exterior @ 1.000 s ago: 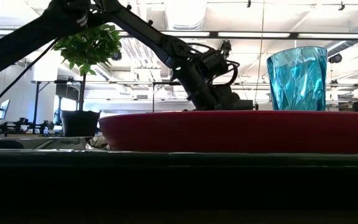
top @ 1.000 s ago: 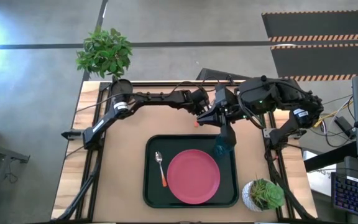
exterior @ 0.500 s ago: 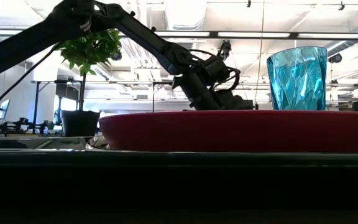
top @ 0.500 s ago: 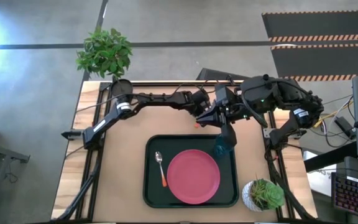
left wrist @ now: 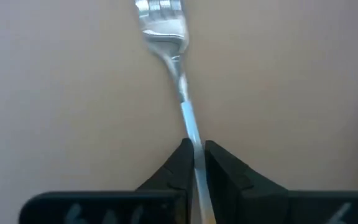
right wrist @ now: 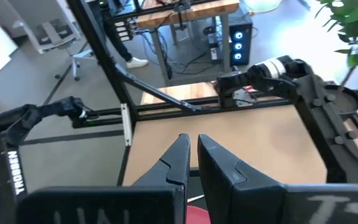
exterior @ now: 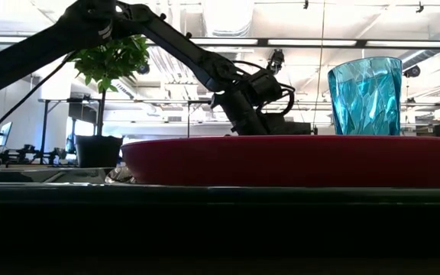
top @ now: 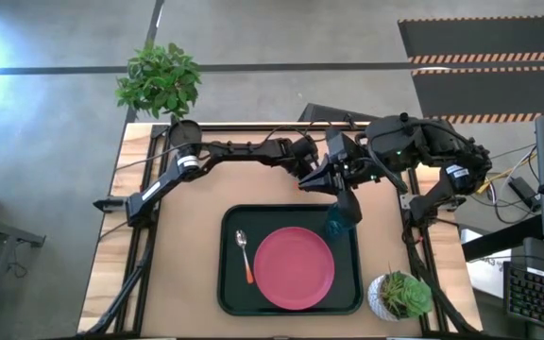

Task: Pick and place plate/cup/fork/spoon on tray
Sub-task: Put the orange fork on the black tray, then adjust the orange spoon

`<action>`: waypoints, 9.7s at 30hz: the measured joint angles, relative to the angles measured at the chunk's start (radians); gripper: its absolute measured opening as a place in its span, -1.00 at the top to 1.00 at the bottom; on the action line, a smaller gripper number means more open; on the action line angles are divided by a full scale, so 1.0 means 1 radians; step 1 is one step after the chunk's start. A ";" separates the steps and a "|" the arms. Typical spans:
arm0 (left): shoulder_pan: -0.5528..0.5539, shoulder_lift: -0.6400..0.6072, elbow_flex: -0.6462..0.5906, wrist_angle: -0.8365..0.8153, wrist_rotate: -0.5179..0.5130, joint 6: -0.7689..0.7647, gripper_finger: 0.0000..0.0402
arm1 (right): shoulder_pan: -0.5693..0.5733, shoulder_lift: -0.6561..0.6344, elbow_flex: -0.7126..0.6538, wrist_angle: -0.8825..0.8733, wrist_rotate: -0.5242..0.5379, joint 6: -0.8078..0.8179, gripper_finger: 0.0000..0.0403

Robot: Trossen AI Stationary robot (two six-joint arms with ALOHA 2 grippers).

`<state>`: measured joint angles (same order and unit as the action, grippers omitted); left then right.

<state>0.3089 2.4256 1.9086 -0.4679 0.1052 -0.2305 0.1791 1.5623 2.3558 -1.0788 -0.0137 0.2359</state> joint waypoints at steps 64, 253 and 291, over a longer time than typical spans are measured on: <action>-0.498 -1.315 -1.098 -0.273 -0.480 -1.107 0.99 | 0.021 -0.004 0.000 -0.082 -0.064 -0.185 0.89; -0.451 -0.774 -1.011 0.093 -0.371 -0.837 1.00 | 0.021 0.029 -0.005 -0.115 -0.065 -0.079 0.89; -0.492 -0.775 -0.941 0.152 -0.391 -0.826 1.00 | 0.022 0.029 -0.005 -0.114 -0.065 -0.079 0.89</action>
<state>-0.1829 1.6508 0.9676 -0.3162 -0.2855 -1.0563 0.2007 1.5913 2.3505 -1.1924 -0.0783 0.1570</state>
